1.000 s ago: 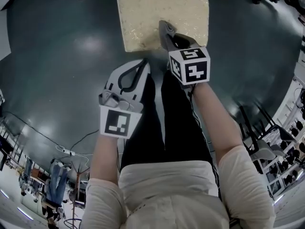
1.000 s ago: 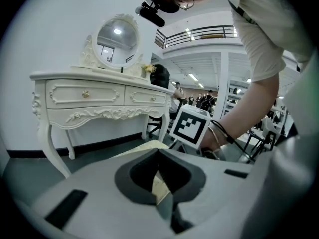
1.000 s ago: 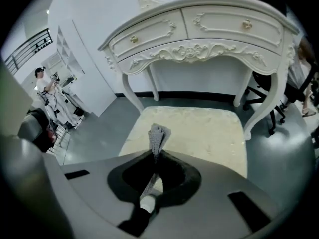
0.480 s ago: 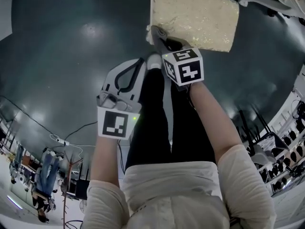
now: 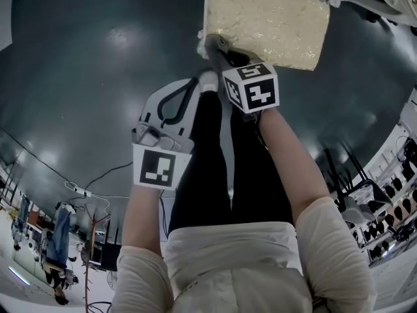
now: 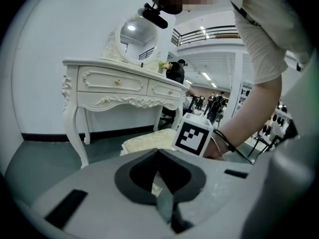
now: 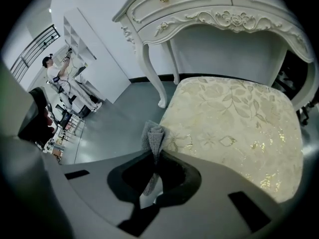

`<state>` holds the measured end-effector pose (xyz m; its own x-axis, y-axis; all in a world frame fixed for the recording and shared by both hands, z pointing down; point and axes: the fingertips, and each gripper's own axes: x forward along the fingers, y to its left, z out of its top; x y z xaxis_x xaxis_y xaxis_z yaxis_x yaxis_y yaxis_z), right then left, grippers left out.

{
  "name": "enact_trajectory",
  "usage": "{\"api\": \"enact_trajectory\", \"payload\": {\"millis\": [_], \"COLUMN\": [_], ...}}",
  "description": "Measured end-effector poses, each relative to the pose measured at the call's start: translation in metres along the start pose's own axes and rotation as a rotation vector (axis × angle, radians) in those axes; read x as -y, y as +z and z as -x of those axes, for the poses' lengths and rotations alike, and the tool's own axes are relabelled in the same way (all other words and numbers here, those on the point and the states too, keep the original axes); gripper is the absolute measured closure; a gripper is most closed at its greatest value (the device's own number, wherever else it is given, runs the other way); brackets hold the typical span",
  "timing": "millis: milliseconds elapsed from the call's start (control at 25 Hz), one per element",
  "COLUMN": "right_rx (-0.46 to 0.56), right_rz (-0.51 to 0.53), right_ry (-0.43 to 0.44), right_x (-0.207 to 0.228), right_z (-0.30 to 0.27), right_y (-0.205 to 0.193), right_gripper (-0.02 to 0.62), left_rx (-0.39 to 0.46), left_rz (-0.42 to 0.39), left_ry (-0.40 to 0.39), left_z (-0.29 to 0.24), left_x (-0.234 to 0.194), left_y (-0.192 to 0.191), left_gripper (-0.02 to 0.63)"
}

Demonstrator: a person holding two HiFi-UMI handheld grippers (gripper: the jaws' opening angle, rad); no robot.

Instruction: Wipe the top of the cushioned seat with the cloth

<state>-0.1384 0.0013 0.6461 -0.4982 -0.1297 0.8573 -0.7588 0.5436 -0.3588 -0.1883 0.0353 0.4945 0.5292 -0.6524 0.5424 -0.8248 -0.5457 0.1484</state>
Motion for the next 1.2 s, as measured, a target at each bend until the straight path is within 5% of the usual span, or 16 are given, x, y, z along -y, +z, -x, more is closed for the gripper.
{"api": "enact_trajectory", "payload": {"millis": [1200], "right_rx": [0.008], "right_rz": [-0.084], "right_ry": [-0.067], "right_x": [0.145], "right_z": [0.067], "right_y": [-0.055], "right_gripper": [0.568], "left_rx": [0.011], "left_rz": [-0.066], "left_ry": [-0.101], "left_z": [-0.105], "left_x": [0.103], "left_y": [0.044], "left_gripper": [0.604]}}
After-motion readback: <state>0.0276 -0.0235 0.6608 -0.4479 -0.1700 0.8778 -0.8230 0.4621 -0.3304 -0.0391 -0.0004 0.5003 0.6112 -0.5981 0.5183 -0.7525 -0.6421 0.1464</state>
